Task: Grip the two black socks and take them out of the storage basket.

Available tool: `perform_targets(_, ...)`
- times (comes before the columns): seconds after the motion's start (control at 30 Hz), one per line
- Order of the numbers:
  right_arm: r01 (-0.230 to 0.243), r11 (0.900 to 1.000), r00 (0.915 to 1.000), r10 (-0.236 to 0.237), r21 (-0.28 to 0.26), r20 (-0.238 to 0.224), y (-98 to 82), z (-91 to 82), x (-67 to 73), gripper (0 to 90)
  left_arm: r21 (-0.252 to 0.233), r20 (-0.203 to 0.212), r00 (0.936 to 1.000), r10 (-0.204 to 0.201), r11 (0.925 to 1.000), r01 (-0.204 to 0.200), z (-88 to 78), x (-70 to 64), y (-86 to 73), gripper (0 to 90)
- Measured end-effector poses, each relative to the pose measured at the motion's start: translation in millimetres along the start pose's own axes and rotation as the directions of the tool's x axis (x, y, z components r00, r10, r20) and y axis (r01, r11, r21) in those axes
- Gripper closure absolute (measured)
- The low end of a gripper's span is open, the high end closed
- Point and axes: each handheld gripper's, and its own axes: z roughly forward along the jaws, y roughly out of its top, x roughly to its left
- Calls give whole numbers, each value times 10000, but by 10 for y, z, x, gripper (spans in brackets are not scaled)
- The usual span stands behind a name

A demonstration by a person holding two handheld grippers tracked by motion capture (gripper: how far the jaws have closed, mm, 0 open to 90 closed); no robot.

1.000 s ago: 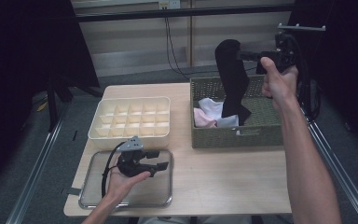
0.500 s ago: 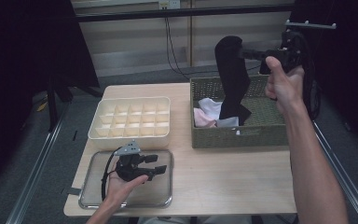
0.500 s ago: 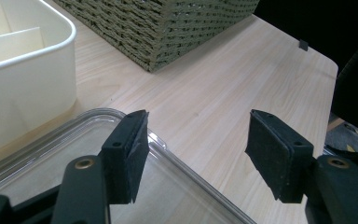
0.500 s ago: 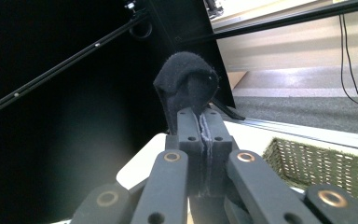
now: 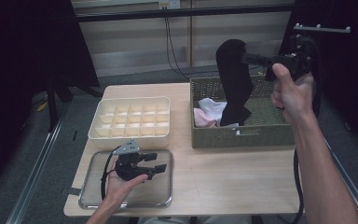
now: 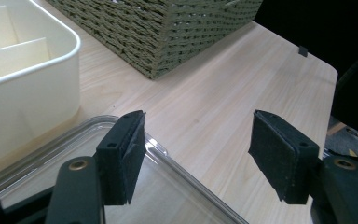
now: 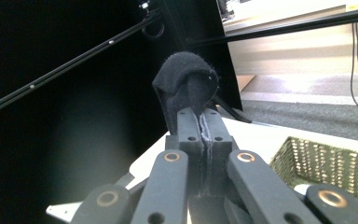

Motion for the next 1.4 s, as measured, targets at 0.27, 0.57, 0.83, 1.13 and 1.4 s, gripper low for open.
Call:
perform_targets(0.27, 84, 9997, 9999, -82, 209, -118, -302, -97, 125, 886, -5, -72, 10000, 33, 10000, -33, 27, 3, 14, 357)
perform_targets(0.57, 31, 9989, 9998, -22, 478, -180, -607, -141, 173, 886, -28, -53, 9997, 248, 9997, -248, 39, -77, 24, 357)
perform_targets(0.83, -162, 9973, 9997, 175, 723, -177, -909, -144, 196, 886, -172, -65, 9992, 404, 9990, -405, -3, -146, 40, 357)
perform_targets(1.13, -979, 9874, 9934, 1044, 1244, -465, -1433, 6, -15, 886, -105, 95, 9980, 629, 9980, -628, 128, -201, 166, 357)
perform_targets(1.4, -1144, 9764, 9912, 1246, 1829, -455, -1729, 138, -106, 886, -197, 333, 9971, 677, 9976, -671, 262, -240, 312, 357)
